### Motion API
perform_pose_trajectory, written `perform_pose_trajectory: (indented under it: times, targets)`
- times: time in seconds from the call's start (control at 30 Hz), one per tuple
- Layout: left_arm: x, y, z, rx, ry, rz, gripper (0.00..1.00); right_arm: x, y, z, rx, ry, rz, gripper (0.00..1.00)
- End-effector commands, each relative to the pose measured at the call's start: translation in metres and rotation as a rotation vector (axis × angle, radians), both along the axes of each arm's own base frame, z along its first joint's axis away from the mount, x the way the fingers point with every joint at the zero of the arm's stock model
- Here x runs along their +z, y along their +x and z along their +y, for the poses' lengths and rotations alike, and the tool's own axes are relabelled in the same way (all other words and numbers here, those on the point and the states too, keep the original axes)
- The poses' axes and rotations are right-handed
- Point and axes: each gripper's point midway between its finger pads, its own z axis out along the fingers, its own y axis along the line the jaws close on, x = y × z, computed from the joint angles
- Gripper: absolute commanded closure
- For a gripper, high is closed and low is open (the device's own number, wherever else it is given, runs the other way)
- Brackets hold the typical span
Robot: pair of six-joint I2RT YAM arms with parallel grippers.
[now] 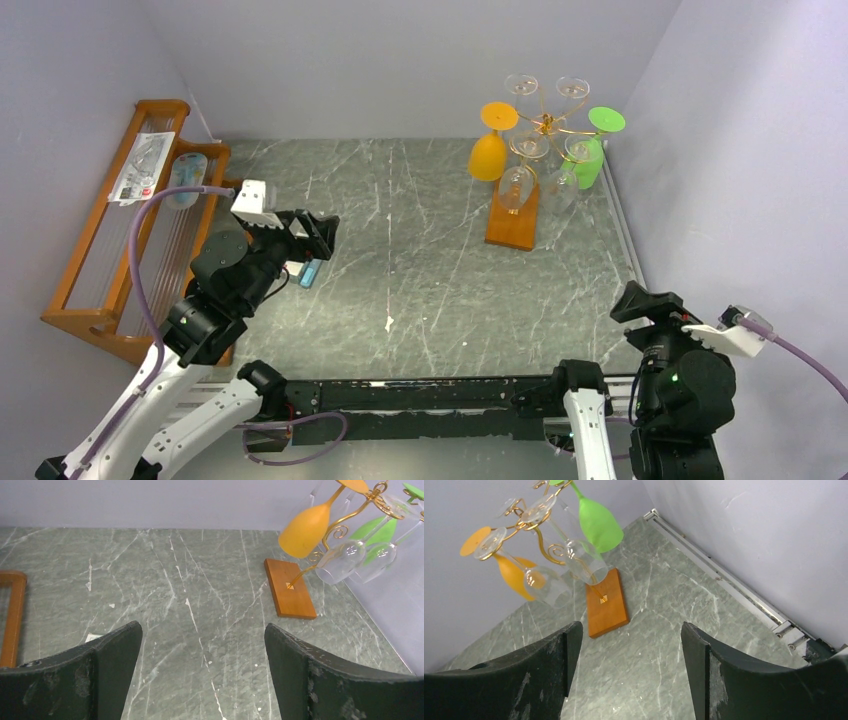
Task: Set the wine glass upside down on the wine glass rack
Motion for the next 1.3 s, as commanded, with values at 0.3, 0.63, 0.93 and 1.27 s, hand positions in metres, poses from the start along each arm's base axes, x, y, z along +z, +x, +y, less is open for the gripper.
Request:
perform_pose_trajectory:
  times: [0.3, 0.63, 0.93, 1.27]
  targets:
    - [0.004, 0.005, 0.002, 0.026, -0.016, -0.014, 0.04, -0.015, 0.001, -0.001, -0.005, -0.004, 0.047, 0.17]
    - [-0.001, 0.007, -0.001, 0.015, -0.004, 0.000, 0.04, -0.014, -0.001, 0.000, 0.000, -0.006, 0.036, 0.01]
    - [-0.004, 0.008, -0.005, 0.003, -0.007, 0.011, 0.04, -0.015, 0.001, 0.002, 0.012, -0.007, 0.040, 0.00]
    - [-0.002, 0.007, -0.005, 0.002, -0.012, 0.006, 0.04, -0.014, 0.000, 0.002, 0.019, -0.013, 0.034, 0.00]
